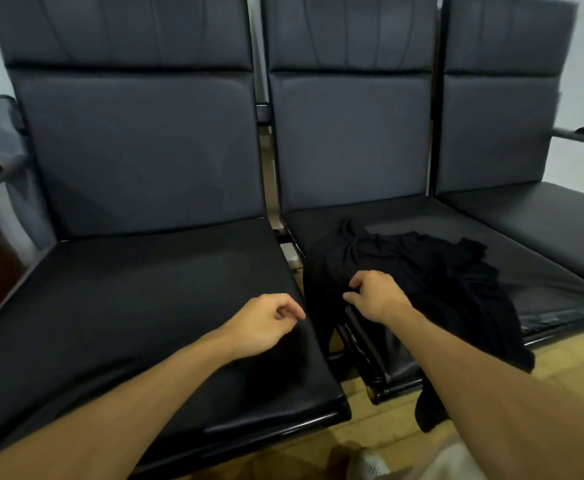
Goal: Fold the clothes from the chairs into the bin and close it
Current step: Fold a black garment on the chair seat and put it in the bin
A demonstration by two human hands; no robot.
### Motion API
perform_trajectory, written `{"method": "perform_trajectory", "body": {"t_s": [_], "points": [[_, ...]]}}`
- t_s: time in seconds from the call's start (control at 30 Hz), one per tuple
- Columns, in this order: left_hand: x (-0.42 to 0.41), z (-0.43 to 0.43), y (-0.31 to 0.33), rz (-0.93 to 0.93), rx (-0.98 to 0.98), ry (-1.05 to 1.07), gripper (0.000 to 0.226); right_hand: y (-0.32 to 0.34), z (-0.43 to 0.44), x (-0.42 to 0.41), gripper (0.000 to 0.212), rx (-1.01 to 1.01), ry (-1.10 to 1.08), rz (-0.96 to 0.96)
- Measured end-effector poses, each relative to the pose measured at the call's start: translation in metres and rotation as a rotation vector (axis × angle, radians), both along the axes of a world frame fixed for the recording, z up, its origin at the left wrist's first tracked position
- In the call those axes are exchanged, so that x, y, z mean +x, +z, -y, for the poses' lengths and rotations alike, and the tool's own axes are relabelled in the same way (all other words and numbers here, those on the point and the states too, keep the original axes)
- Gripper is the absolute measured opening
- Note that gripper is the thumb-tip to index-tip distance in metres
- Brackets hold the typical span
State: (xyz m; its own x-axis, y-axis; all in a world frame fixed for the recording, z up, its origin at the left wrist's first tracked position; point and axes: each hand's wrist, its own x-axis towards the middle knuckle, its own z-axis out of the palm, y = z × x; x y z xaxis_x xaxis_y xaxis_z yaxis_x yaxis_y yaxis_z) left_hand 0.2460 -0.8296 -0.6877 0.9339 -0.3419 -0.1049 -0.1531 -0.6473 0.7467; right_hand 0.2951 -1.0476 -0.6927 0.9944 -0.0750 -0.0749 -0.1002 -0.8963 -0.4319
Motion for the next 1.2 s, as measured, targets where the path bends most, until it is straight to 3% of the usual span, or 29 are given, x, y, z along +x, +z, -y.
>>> {"method": "perform_trajectory", "body": {"t_s": [0.17, 0.3, 0.4, 0.53, 0.6, 0.67, 0.83, 0.9, 1.07, 1.2], "points": [[0.003, 0.000, 0.003, 0.020, -0.034, 0.083, 0.022, 0.011, -0.007, -0.001, 0.004, 0.022, -0.125, 0.110], [-0.002, 0.002, 0.009, 0.032, -0.179, 0.173, 0.028, 0.031, -0.017, -0.004, 0.012, 0.460, -0.131, 0.474], [-0.008, 0.005, 0.017, 0.032, -0.361, 0.227, 0.026, 0.061, -0.035, -0.017, 0.020, 0.819, -0.039, 0.598], [-0.013, 0.014, 0.027, -0.003, -0.628, 0.223, 0.054, 0.087, -0.053, -0.043, 0.018, 1.290, 0.190, 0.361], [-0.017, 0.019, 0.031, -0.001, -0.675, 0.224, 0.035, 0.092, -0.058, -0.054, 0.018, 1.361, 0.284, 0.246], [-0.023, 0.023, 0.038, 0.002, -0.683, 0.260, 0.016, 0.092, -0.062, -0.060, 0.019, 1.355, 0.325, 0.201], [-0.031, 0.003, 0.054, -0.081, -0.959, 0.394, 0.023, 0.084, -0.064, -0.055, 0.016, 1.336, 0.225, 0.205], [-0.035, -0.015, 0.063, -0.090, -1.086, 0.434, 0.022, 0.075, -0.064, -0.053, 0.016, 1.120, 0.154, 0.212], [-0.054, -0.061, 0.071, -0.074, -1.362, 0.520, 0.024, 0.048, -0.069, -0.052, 0.046, 0.327, 0.182, 0.258], [-0.063, -0.102, 0.069, -0.093, -1.475, 0.680, 0.032, 0.030, -0.081, -0.047, 0.063, 0.179, 0.265, -0.014]]}}
